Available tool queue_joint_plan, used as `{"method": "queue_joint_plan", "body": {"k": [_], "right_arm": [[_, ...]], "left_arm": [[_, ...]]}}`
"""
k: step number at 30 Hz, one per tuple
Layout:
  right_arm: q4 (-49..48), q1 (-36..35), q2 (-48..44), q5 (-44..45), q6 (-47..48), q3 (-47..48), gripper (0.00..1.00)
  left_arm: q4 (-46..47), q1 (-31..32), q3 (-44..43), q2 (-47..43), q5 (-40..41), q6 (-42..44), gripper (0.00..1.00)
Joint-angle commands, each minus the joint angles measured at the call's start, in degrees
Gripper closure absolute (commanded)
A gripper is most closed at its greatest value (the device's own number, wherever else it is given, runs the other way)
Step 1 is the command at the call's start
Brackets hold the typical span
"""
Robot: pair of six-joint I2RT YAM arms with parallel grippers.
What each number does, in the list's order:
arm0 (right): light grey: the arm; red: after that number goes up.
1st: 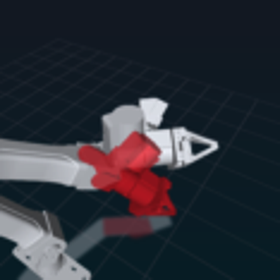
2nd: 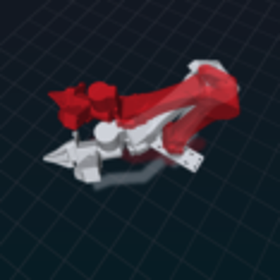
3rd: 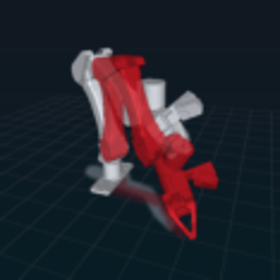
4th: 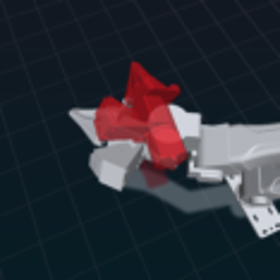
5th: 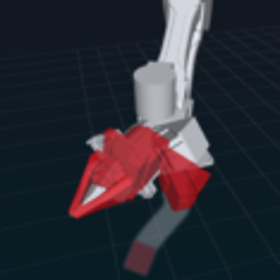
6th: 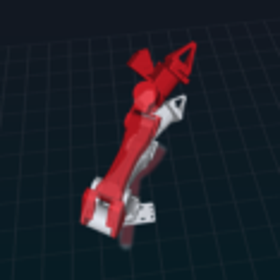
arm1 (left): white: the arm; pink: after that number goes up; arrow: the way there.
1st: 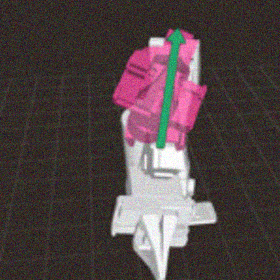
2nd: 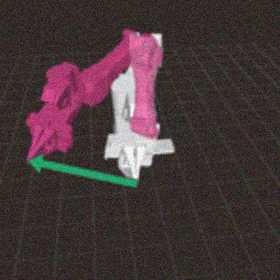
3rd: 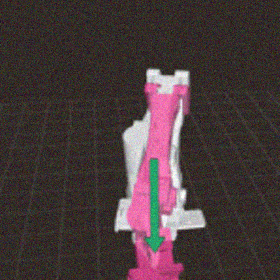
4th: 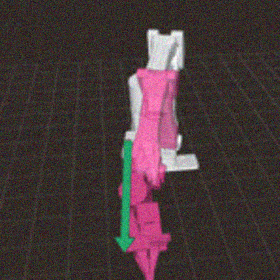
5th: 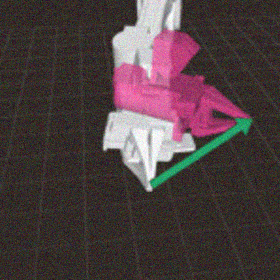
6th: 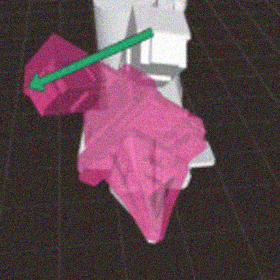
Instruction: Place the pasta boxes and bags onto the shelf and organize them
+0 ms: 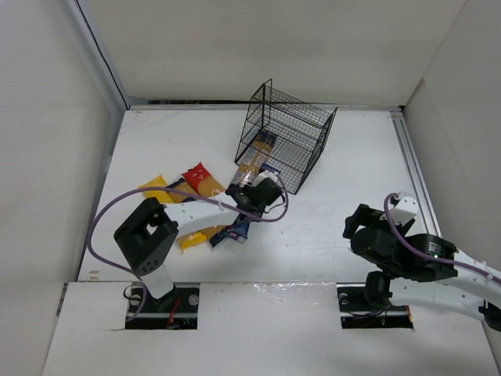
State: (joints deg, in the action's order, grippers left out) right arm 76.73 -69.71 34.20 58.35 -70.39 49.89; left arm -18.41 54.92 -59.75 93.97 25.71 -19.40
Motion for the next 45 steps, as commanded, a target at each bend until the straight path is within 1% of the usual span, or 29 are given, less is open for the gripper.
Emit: {"method": "queue_joint_plan", "body": {"k": [1, 4, 9, 15, 22, 27, 29, 33, 34, 35, 36, 37, 38, 39, 40, 41, 42, 44, 45], "right_arm": [[0.0, 0.2, 0.0, 2.4, 0.7, 1.1, 0.00], [0.0, 0.2, 0.6, 2.9, 0.7, 1.1, 0.00], [0.0, 0.2, 0.6, 3.4, 0.7, 1.1, 0.00], [0.5, 0.2, 0.6, 4.0, 0.7, 1.1, 0.00], [0.5, 0.2, 0.6, 4.0, 0.7, 1.1, 0.00], [1.8, 0.2, 0.6, 4.5, 0.7, 1.6, 0.00], [1.8, 0.2, 0.6, 4.5, 0.7, 1.6, 0.00], [2.3, 0.2, -0.4, 4.5, 0.7, 1.6, 0.00], [2.3, 0.2, -0.4, 4.5, 0.7, 1.6, 0.00], [2.3, 0.2, -0.4, 4.5, 1.5, 1.6, 0.00], [2.3, 0.2, -0.4, 4.5, 1.5, 1.6, 0.00], [2.3, 0.2, -0.4, 4.0, 2.3, 1.6, 0.00], [2.3, 0.2, -0.4, 4.0, 2.3, 2.1, 0.00], [1.7, 0.2, 0.1, 4.0, 4.5, 2.1, 0.00], [0.5, 0.2, 1.0, 4.0, 7.0, 2.8, 0.00], [-1.2, 0.2, 1.7, 4.0, 10.4, 2.8, 0.00], [-4.0, 0.2, 3.4, 3.1, 15.7, 3.6, 0.00], [-6.9, 0.2, 5.7, 2.3, 20.9, 4.5, 0.00], [-8.4, 0.2, 6.9, 1.6, 23.0, 4.5, 0.00]], "left_arm": [[6.6, -1.8, -6.5, 0.4, 0.1, 3.8, 1.00], [7.3, -3.1, -8.9, 3.4, -1.6, 5.6, 1.00], [5.1, -4.6, -16.4, 10.3, -2.3, 6.1, 1.00], [5.1, -7.4, -22.7, 14.5, -5.1, 6.7, 1.00], [5.7, -9.2, -30.6, 19.4, -4.4, 7.9, 1.00], [5.8, -10.4, -33.6, 24.1, -1.9, 9.7, 1.00], [5.8, -11.0, -35.1, 24.6, -1.9, 9.7, 1.00], [6.5, -12.2, -35.1, 25.9, -2.9, 7.5, 1.00], [6.5, -12.2, -34.6, 25.9, -3.0, 7.4, 0.93], [6.5, -12.8, -34.6, 25.9, -3.7, 7.4, 0.81], [6.5, -12.8, -34.6, 25.9, -4.4, 6.9, 0.51], [6.5, -13.3, -34.6, 25.4, -4.4, 6.9, 0.35], [5.6, -13.3, -34.6, 24.9, -4.4, 6.0, 0.21], [5.1, -13.3, -33.4, 24.1, -4.4, 5.1, 0.15], [5.1, -13.3, -32.4, 23.1, -4.4, 4.5, 0.02], [5.1, -13.3, -31.1, 20.4, -4.4, 3.8, 0.00], [5.1, -13.3, -29.7, 18.7, -4.4, 2.0, 0.00], [4.5, -13.3, -24.6, 14.7, -4.4, -0.4, 0.00], [3.4, -13.3, -22.8, 9.8, -4.4, -1.7, 0.00]]}}
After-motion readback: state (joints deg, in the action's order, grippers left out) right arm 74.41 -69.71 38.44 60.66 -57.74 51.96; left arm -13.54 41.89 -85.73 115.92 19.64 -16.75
